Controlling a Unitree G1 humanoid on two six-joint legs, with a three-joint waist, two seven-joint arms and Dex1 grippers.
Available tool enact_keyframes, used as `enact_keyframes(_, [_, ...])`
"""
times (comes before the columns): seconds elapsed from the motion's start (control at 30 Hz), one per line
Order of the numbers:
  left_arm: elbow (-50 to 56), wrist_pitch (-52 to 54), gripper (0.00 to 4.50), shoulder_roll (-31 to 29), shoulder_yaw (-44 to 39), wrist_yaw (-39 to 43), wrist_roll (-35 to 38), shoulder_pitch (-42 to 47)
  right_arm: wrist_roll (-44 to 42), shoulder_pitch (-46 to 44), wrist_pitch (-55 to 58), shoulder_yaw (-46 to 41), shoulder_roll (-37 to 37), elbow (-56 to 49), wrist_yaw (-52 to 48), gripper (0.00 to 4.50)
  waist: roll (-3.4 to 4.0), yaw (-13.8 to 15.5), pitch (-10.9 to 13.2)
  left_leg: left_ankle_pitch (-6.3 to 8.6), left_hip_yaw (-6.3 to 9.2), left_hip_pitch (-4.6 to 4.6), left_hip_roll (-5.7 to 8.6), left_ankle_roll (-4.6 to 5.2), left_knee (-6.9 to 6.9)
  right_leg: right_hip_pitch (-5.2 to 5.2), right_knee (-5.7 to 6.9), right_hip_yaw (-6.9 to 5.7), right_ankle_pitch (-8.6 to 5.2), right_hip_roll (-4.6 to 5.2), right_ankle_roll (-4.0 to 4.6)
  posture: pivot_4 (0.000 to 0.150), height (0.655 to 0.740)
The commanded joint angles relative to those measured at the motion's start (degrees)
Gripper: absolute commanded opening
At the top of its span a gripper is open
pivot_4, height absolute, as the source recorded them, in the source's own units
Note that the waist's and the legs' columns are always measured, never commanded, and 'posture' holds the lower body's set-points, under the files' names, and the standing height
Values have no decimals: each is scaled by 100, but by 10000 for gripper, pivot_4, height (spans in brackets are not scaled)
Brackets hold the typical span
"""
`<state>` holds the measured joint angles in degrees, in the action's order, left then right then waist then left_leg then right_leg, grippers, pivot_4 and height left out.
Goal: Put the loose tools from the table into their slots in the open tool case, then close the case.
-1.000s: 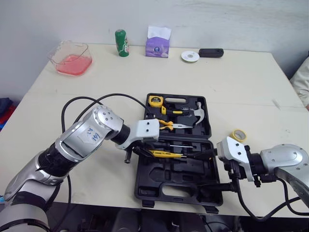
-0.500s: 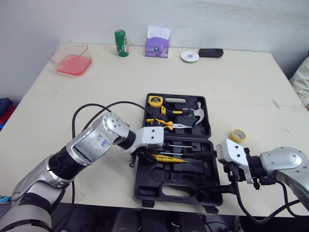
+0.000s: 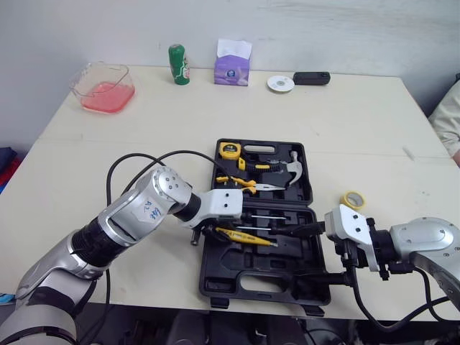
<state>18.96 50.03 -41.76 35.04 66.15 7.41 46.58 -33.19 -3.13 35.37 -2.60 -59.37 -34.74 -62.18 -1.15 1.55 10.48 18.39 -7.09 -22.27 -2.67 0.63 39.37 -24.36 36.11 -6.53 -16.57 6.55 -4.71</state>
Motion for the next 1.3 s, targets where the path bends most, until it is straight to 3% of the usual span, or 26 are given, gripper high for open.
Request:
enact_keyframes(0.03, [117,207,33794,-103,-272,118,142,164,-16,-21,-78,-91,26,-124,14,45000,0,0,0,0,0,0,0,0,0,0,0,0,0,0,0,1500,7244])
enact_keyframes(0.1, [246,521,43413,-93,-592,208,463,234,-17,-3,-83,-107,26,-129,25,45000,0,-1,0,0,0,0,0,0,3,0,3,1,0,0,0,1500,7244])
enact_keyframes(0.2, [348,306,44665,-48,-1121,328,906,48,-26,58,-86,-139,24,-156,49,45000,0,-5,0,0,1,-1,-2,0,7,0,7,0,0,0,0,1500,7244])
enact_keyframes(0.3, [219,-592,44665,168,-1535,195,1053,-528,-33,107,-93,-159,31,-169,79,45000,1,-6,0,0,0,2,-2,0,7,0,9,3,0,2,0,1500,7244])
enact_keyframes(0.43, [-267,-2364,31680,599,-1836,269,1021,-1435,1,53,-143,-151,100,-102,144,45000,0,-11,0,0,-3,5,-4,0,11,1,13,6,0,2,1,1500,7244])
enact_keyframes(0.67, [-1257,-3116,291,1055,-1754,81,738,-1780,-25,-176,-255,-180,196,23,91,45000,0,-4,0,11,5,0,-4,14,51,6,36,2,0,9,1,1500,7244])
enact_keyframes(1.2, [-1966,-4240,291,833,-829,-11,-773,-1873,34,-221,-284,-171,256,35,156,45000,2,-8,-5,14,4,12,-6,17,53,19,36,1,0,12,1,1500,7244])
enact_keyframes(1.3, [-1992,-4152,291,870,-841,-68,-765,-1853,53,-236,-276,-128,315,21,235,45000,10,-13,-15,18,11,25,-9,17,52,37,29,0,0,12,1,1500,7244])
